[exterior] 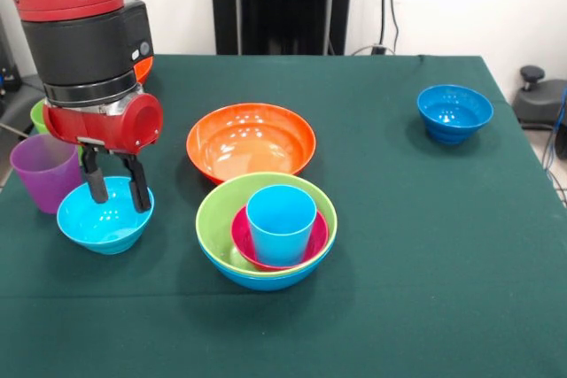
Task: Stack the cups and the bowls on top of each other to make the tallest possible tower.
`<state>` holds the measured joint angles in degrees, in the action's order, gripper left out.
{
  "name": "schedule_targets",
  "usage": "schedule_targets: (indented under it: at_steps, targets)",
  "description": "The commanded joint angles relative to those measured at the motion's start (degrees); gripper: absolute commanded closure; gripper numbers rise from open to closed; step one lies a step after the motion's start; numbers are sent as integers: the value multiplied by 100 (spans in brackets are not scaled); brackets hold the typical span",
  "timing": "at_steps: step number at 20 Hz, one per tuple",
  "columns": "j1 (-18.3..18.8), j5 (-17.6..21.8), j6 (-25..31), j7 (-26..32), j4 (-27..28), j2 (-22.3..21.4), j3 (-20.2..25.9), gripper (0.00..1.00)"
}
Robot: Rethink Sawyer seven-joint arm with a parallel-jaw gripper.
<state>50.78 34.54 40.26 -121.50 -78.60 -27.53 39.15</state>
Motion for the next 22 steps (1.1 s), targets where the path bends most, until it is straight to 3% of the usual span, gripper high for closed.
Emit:
schedule_targets:
  at_steps: [1,13,22]
  targets:
    - [-155,444,-377,1026,-315,127,-54,0]
    - [-549,846,-991,508,-93,317,-381,0]
    - [-651,880,-1027,498,-89,305,-469,0]
